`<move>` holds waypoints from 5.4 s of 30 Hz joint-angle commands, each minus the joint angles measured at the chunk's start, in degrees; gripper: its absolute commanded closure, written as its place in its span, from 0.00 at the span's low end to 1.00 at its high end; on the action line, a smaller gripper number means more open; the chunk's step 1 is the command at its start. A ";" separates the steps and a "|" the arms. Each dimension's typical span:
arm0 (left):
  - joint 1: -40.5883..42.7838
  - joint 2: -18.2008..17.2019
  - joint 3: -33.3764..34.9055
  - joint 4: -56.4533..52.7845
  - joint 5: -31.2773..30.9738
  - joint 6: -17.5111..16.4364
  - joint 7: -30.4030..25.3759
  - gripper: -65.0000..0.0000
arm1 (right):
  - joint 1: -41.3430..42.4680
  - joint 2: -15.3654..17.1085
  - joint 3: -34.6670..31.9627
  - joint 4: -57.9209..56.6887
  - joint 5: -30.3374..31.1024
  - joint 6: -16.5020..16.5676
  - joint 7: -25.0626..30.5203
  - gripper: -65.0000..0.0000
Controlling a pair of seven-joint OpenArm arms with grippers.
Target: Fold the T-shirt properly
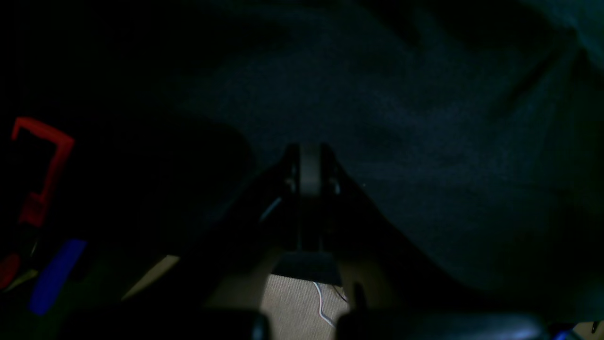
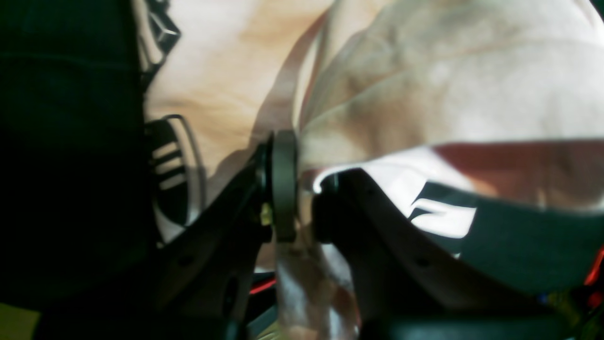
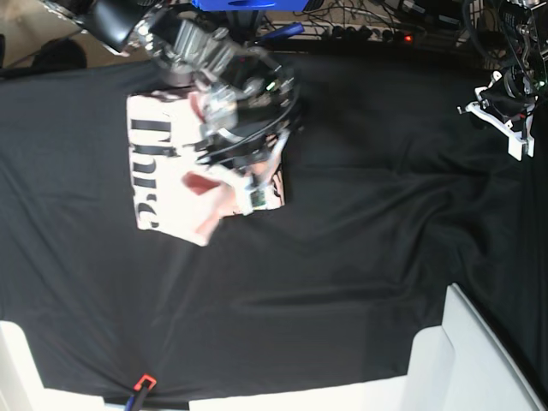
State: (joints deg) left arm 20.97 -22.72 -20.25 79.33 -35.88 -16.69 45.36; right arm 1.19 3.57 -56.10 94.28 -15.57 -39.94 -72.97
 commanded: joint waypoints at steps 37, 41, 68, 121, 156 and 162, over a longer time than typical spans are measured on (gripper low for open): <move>-0.09 -1.06 -0.28 0.71 -0.21 -0.15 -0.84 1.00 | 4.04 -5.46 -10.67 -5.27 -0.82 -0.06 -0.31 0.08; -0.09 -1.15 -0.45 0.71 -0.21 -0.15 -0.84 1.00 | 3.42 -2.47 -7.51 5.02 -5.31 -0.06 -0.22 0.27; -0.62 -1.15 -0.63 -4.12 -0.21 -0.15 -0.84 1.00 | -10.64 -0.28 -0.74 -1.75 -2.76 -0.06 14.46 0.27; -12.93 15.82 26.62 2.12 -5.57 -7.09 -0.75 0.13 | -18.47 3.06 45.77 12.23 4.10 20.82 25.45 0.27; -21.46 18.19 38.84 -15.02 -18.58 -7.09 -0.84 0.88 | -18.47 3.06 45.77 12.23 4.10 20.82 25.45 0.27; -21.89 17.40 38.84 -14.49 -18.58 -7.00 -0.84 1.00 | -18.47 3.06 45.77 12.23 4.10 20.82 25.45 0.27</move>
State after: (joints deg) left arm 0.05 -4.99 18.57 63.77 -53.87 -23.38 44.49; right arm -17.63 6.44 -10.50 105.58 -10.81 -18.90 -48.71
